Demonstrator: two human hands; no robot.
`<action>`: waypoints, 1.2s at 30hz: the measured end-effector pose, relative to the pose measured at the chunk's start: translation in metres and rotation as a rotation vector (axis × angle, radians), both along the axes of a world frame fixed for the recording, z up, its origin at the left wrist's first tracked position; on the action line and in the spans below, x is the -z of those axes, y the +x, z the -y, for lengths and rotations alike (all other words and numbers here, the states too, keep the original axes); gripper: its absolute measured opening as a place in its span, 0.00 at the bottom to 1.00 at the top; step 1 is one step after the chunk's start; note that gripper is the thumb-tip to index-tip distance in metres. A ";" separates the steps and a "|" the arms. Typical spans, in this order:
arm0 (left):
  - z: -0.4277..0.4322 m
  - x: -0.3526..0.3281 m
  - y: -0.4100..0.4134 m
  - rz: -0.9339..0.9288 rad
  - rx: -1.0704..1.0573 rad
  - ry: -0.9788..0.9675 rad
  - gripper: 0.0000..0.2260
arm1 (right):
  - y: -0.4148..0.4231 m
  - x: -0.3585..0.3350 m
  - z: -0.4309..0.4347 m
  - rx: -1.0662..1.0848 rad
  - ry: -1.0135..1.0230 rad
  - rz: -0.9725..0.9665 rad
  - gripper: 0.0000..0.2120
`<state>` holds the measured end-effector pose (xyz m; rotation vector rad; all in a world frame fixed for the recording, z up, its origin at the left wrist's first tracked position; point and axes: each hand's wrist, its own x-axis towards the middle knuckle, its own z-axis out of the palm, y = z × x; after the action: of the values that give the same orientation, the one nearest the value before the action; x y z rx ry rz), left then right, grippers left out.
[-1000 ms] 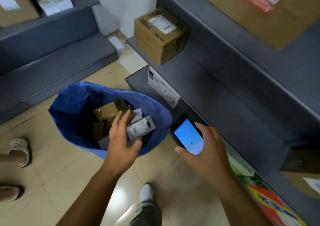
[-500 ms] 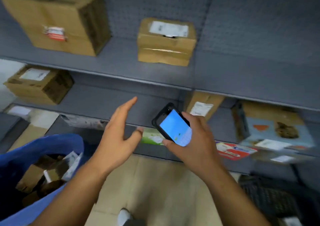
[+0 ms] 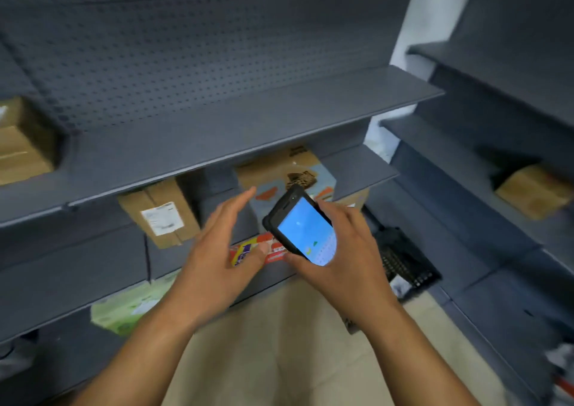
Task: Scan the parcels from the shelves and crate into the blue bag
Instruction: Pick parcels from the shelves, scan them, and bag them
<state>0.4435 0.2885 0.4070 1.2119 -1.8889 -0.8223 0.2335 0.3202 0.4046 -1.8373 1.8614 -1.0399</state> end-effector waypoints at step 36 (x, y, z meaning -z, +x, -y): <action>0.235 0.181 -0.460 0.205 0.683 0.370 0.36 | -0.409 0.162 0.055 0.883 0.442 0.120 0.40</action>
<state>-0.0167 0.0530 0.2262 0.8641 -2.4398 -1.5067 -0.1758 0.2657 0.2426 -0.6678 2.6077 -0.8223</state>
